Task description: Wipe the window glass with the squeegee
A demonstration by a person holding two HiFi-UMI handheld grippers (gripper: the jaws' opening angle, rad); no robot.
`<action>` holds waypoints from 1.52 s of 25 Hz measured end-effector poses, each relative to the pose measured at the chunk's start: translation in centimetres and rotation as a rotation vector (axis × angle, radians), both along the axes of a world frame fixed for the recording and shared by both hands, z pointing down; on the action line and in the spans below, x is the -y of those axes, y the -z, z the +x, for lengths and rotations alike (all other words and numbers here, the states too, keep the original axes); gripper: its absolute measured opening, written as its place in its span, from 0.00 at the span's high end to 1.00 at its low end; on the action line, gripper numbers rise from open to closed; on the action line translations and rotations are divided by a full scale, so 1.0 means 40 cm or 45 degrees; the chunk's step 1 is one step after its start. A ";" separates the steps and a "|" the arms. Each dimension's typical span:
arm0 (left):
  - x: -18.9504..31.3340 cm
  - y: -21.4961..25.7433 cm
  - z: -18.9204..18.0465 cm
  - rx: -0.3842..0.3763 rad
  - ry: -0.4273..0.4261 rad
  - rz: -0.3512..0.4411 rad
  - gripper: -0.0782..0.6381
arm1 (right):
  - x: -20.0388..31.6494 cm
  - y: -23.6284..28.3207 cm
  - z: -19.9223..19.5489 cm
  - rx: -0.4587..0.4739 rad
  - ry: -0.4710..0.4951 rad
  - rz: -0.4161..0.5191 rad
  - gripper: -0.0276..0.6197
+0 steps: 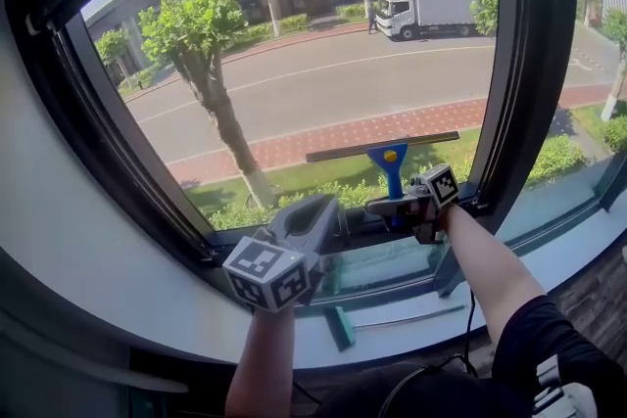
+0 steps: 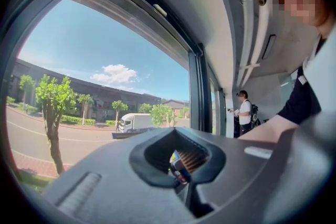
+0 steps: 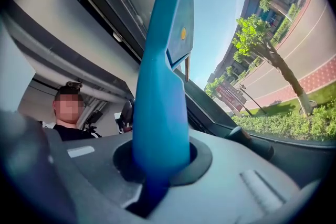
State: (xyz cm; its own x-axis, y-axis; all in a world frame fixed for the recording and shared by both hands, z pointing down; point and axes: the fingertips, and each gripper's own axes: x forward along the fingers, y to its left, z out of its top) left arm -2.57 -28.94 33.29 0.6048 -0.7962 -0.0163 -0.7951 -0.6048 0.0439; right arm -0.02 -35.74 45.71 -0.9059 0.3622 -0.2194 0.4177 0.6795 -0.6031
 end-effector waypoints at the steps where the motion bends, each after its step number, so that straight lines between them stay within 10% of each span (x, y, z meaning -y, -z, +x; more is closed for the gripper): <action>1: -0.001 -0.008 0.000 0.000 0.002 -0.008 0.89 | -0.004 -0.008 0.001 -0.001 0.001 -0.012 0.92; 38: 0.027 -0.250 -0.018 -0.037 0.050 -0.253 0.89 | -0.036 -0.283 0.025 -0.128 -0.018 -0.400 0.93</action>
